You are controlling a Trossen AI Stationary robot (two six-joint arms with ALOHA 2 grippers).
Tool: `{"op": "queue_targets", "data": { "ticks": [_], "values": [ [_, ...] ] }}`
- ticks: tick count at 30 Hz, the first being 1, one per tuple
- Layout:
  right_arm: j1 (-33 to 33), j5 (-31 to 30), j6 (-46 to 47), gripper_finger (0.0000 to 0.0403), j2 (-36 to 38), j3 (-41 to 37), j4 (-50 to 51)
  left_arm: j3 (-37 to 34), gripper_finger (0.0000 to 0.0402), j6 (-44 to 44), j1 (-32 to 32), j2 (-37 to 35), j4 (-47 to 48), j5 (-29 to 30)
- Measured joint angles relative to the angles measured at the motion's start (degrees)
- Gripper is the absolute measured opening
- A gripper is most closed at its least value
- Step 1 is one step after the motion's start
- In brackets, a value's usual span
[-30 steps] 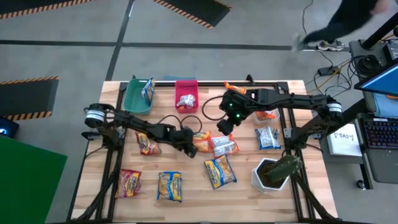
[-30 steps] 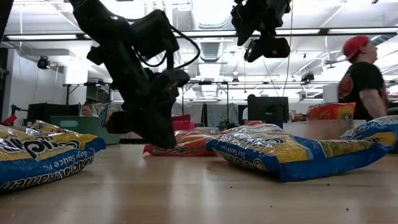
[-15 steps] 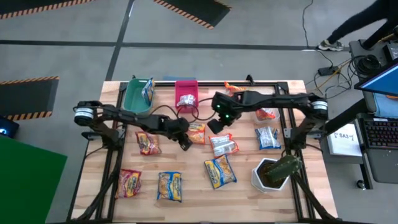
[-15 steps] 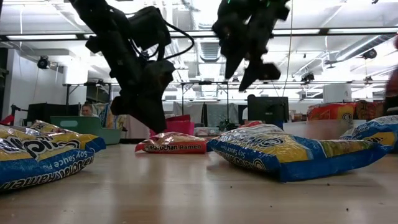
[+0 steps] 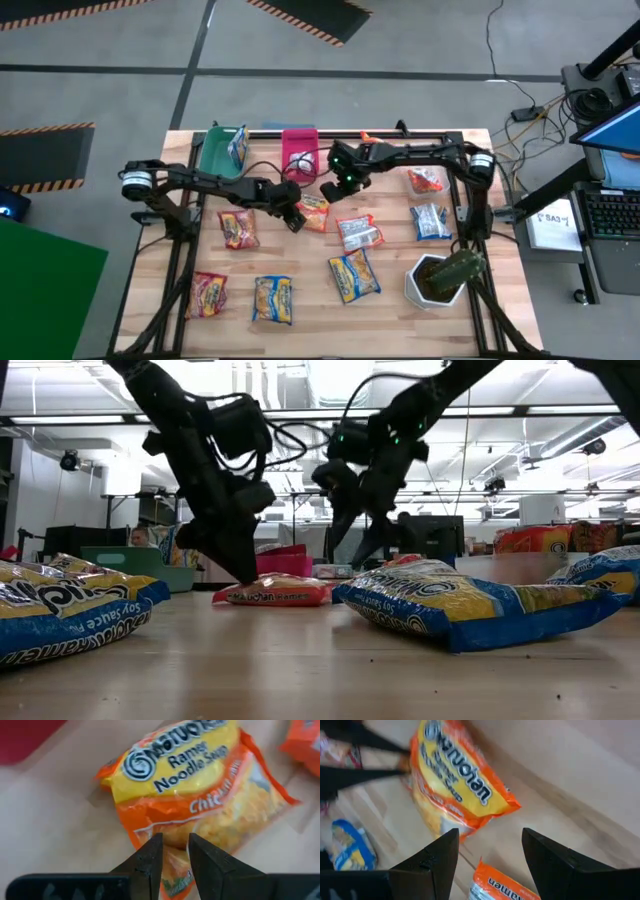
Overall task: Sort Maruchan noodles
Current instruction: Put the orange noodle pack into the transparent bin
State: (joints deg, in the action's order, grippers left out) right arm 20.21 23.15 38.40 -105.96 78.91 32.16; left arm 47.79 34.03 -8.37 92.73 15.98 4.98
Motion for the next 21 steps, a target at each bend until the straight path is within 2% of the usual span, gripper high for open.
{"op": "queue_targets", "data": {
  "ticks": [2,7,14,19,21],
  "values": [
    [0.14,2.45,-0.98,0.0205,-1.69,0.00,-1.07,0.00,0.0077,-0.51,-0.29,0.78,-0.12,0.06],
    [0.04,2.96,-1.73,0.0206,-4.98,-0.02,-4.24,-0.07,0.0077,-0.33,-0.28,2.23,-1.06,-0.40],
    [-0.07,7.68,-1.56,0.0206,-7.53,-0.07,-12.61,-0.16,0.0077,1.45,-0.28,3.01,-2.82,-1.34],
    [-0.16,14.78,-0.70,0.0206,-8.60,-0.11,-20.63,-0.20,0.0077,2.45,-0.28,3.08,-3.11,-1.47],
    [-0.32,15.52,-0.26,0.0206,-8.58,-0.07,-22.99,-0.20,0.0077,2.70,-0.26,3.08,-3.26,-1.47]
  ]
}}
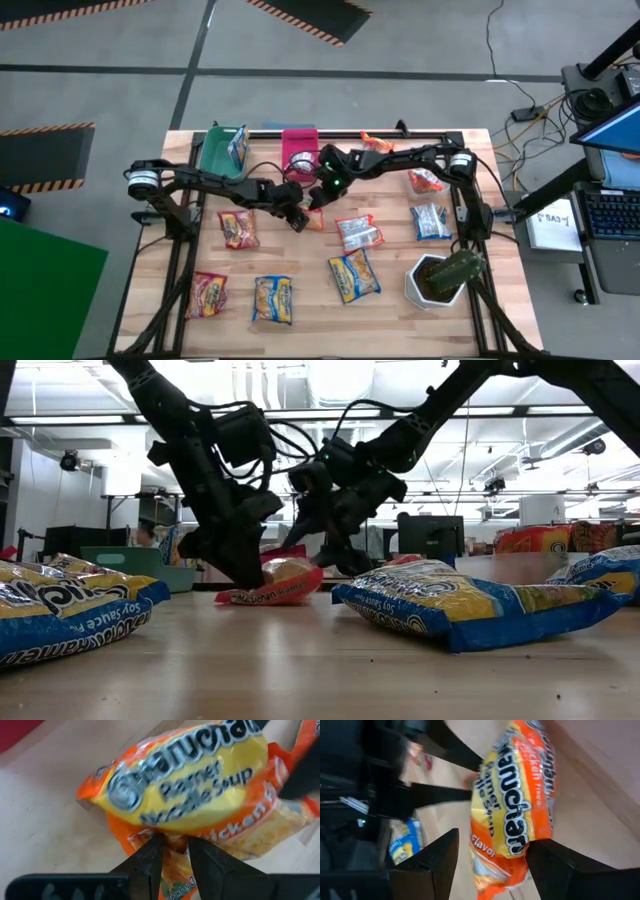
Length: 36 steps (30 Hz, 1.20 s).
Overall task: Sort Maruchan noodles
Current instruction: Put the orange noodle pack into the transparent bin
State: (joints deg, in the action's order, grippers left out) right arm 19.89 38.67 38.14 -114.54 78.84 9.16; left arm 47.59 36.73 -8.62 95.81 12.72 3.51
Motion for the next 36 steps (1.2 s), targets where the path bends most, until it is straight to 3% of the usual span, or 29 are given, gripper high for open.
{"op": "queue_targets", "data": {
  "ticks": [8,12,15,21,31,36],
  "values": [
    [-1.17,-3.31,-0.34,0.0203,-0.89,-0.20,-1.98,-0.02,0.0077,0.64,0.00,0.13,-1.13,-0.09],
    [-1.57,-5.71,-1.98,0.0181,-0.78,-0.47,-2.20,-0.07,0.0077,1.84,0.00,0.15,-1.38,-0.16],
    [-1.52,-5.70,-1.93,0.0143,-0.74,-0.47,-2.18,-0.07,0.0077,1.93,0.00,0.15,-1.60,-0.16],
    [-1.52,-5.62,-2.01,0.0025,-0.53,-0.50,-2.12,0.00,0.0077,2.74,0.00,-0.01,-1.40,-0.21],
    [-1.52,-4.57,-3.83,0.0010,6.57,-0.58,4.66,0.52,0.0077,0.00,0.04,-8.49,2.16,-2.96],
    [-1.49,-10.25,-5.83,0.0009,12.94,-0.31,11.30,0.57,0.0077,-2.64,0.04,-17.59,4.22,-2.79]
  ]
}}
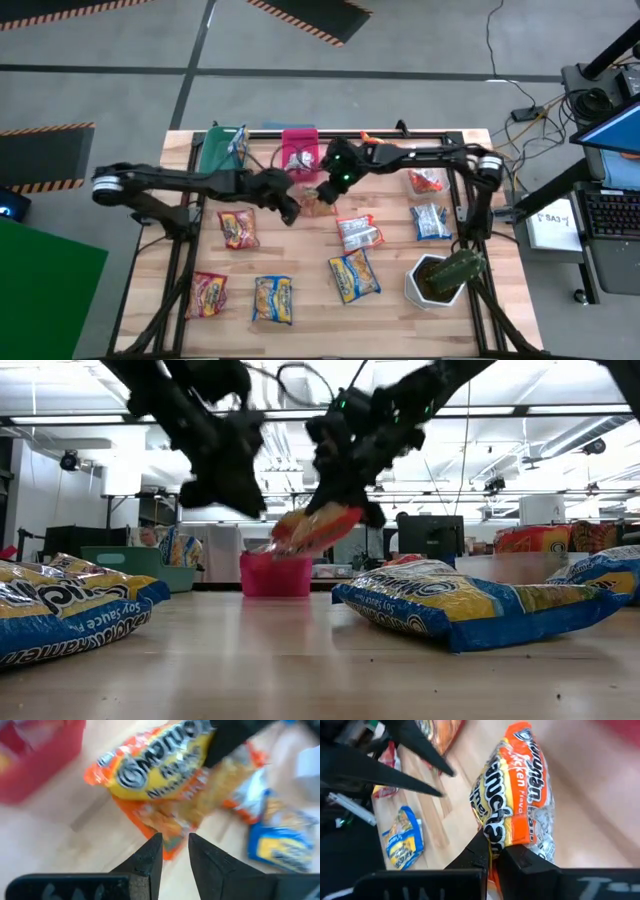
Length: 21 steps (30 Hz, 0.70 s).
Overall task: Sort Maruchan noodles
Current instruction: Put the orange noodle pack into the transparent bin
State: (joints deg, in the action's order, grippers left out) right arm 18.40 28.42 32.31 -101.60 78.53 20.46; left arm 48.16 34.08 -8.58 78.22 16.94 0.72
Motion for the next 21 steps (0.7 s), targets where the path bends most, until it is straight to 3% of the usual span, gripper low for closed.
{"op": "queue_targets", "data": {
  "ticks": [5,10,16,21],
  "values": [
    [1.97,-3.80,-1.26,0.0009,6.53,2.61,10.53,0.07,0.0077,-3.05,-0.04,-8.95,-0.49,1.88],
    [6.31,-8.93,-5.46,0.0009,10.50,10.99,26.08,0.13,0.0077,-4.21,-0.04,-15.76,-1.29,7.96],
    [13.78,-12.73,-11.74,0.0009,9.08,25.75,47.38,0.13,0.0077,-6.54,-0.04,-19.99,-1.97,13.69],
    [20.58,-16.67,-15.99,0.0009,4.73,36.74,66.15,0.13,0.0077,-6.66,-0.09,-21.43,-1.88,14.41]
  ]
}}
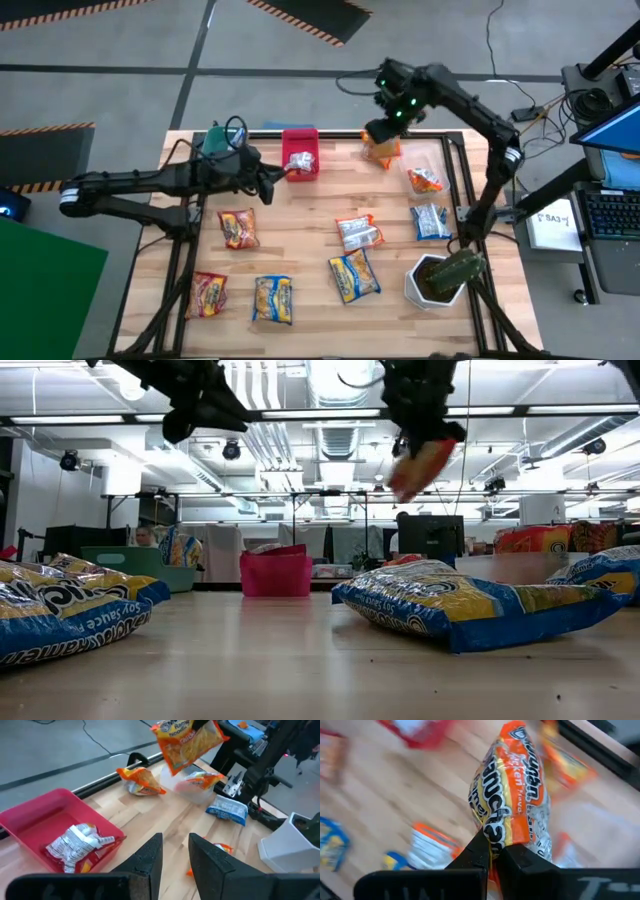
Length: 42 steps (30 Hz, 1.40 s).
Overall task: Sort Maruchan noodles
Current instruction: Put the orange noodle pack into the transparent bin
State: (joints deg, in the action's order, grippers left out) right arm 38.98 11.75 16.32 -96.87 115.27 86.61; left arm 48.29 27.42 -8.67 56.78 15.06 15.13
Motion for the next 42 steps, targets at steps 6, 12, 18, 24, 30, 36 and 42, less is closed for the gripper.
{"op": "queue_targets", "data": {
  "ticks": [6,12,18,24,30,36,42],
  "values": [
    [7.91,-0.82,-3.75,0.0009,-2.37,2.57,3.36,0.00,0.0077,-1.41,0.00,0.24,-0.01,-0.02],
    [15.61,-1.50,-7.93,0.0009,-2.71,-0.97,3.25,0.00,0.0077,-1.44,0.00,0.32,0.00,-0.04],
    [21.61,-6.47,-11.07,0.0009,-1.59,-9.32,3.38,0.00,0.0077,-1.62,-0.04,0.34,-0.01,-0.02],
    [23.93,-7.43,-13.41,0.0009,-0.86,-17.12,3.44,0.00,0.0077,-1.28,-0.09,0.34,-0.41,1.77],
    [23.54,-10.57,-16.20,0.0009,-0.84,-21.12,3.41,-0.02,0.0077,-0.97,-0.09,0.34,-3.07,2.45],
    [21.79,-14.19,-16.24,0.0009,-0.69,-24.48,3.27,-0.02,0.0077,-0.93,-0.09,0.34,-3.57,2.51],
    [20.50,-15.35,-16.42,0.0009,-0.69,-29.63,3.36,-0.02,0.0077,-0.39,-0.09,0.34,-3.56,2.52]
  ]
}}
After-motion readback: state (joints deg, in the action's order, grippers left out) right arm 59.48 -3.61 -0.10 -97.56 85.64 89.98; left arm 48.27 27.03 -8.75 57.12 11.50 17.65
